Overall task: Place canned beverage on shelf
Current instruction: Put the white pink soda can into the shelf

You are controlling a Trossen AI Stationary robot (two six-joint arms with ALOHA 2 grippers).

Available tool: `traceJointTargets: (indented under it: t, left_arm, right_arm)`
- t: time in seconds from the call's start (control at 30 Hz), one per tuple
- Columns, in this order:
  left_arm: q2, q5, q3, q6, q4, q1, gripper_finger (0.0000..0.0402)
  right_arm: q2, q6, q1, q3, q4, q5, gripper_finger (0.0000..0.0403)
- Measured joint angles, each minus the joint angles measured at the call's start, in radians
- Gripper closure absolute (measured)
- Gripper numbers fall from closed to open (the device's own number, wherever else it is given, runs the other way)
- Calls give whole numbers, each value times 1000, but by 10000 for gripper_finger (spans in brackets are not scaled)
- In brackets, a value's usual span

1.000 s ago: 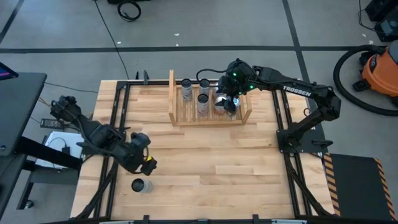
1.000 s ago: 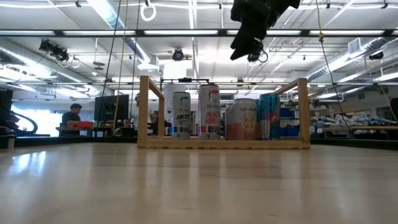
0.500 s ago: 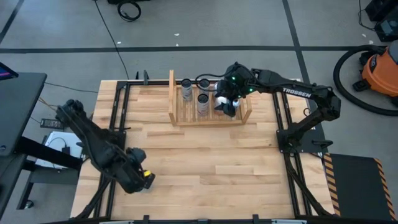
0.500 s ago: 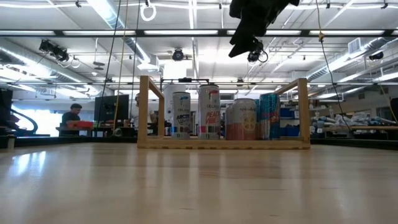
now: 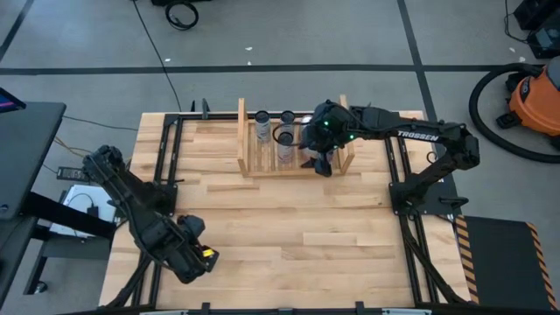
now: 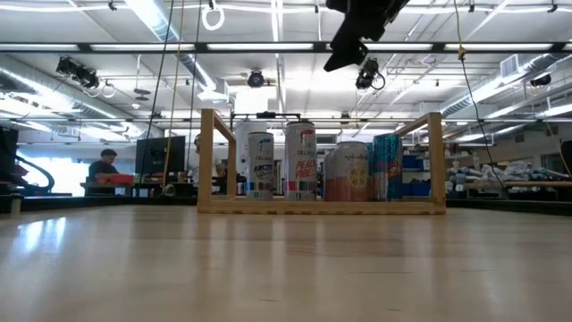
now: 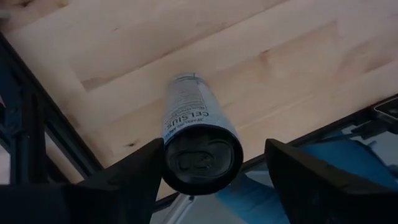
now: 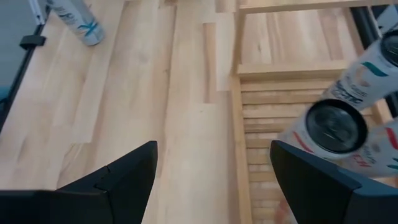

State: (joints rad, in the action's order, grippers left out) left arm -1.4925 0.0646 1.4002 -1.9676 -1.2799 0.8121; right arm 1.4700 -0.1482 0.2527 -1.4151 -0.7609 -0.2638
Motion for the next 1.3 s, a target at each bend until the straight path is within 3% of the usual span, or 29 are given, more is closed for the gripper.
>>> traceJointTargets:
  t: [0.23, 1.3]
  left_arm:
    - [-31, -3, 0, -59, -1, 32, 122]
    - [-127, -67, 4, -33, 15, 33, 122]
  right_arm:
    - [0, -9, -37, 0, 0, 0, 83]
    - [0, -4, -50, 0, 3, 0, 83]
